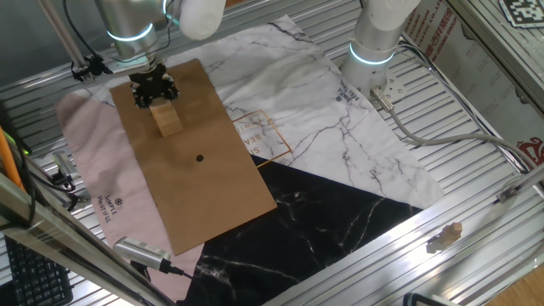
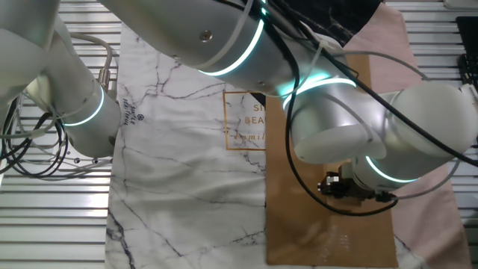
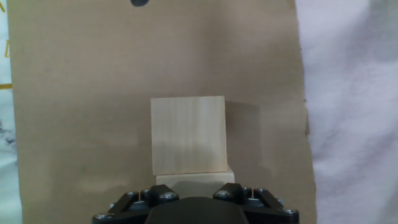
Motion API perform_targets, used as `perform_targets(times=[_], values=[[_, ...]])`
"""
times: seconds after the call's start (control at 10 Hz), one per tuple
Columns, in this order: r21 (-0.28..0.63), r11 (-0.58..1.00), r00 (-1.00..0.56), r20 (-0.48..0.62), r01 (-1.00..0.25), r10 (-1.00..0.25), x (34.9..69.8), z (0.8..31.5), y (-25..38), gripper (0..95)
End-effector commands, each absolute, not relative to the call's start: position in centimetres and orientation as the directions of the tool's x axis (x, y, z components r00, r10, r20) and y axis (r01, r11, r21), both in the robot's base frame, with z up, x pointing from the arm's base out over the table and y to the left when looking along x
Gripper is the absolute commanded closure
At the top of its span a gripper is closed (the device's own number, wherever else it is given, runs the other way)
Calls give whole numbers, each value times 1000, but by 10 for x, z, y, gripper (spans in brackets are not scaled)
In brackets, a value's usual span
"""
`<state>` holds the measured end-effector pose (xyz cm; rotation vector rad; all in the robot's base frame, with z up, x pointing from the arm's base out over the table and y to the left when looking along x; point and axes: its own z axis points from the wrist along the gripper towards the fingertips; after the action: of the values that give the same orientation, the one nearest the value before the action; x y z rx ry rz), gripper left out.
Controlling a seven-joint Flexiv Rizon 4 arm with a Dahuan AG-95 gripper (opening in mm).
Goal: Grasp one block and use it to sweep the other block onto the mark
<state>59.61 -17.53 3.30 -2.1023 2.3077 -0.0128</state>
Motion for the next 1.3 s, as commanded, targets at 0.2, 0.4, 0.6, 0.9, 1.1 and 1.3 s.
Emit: perform_targets(times=[0.2, 0.4, 0.6, 0.9, 1.1, 1.3], values=[[-21, 91, -91, -10, -996, -996, 595, 32, -174, 950], [-21, 86, -86, -10, -996, -996, 595, 32, -173, 950], [-22, 84, -84, -9, -996, -996, 594, 31, -171, 950], [-23, 81, -80, -10, -996, -997, 594, 31, -170, 950], [-23, 79, -79, -10, -997, -997, 594, 30, -170, 950], [-26, 60, -60, -7, -998, -998, 593, 30, -169, 950]])
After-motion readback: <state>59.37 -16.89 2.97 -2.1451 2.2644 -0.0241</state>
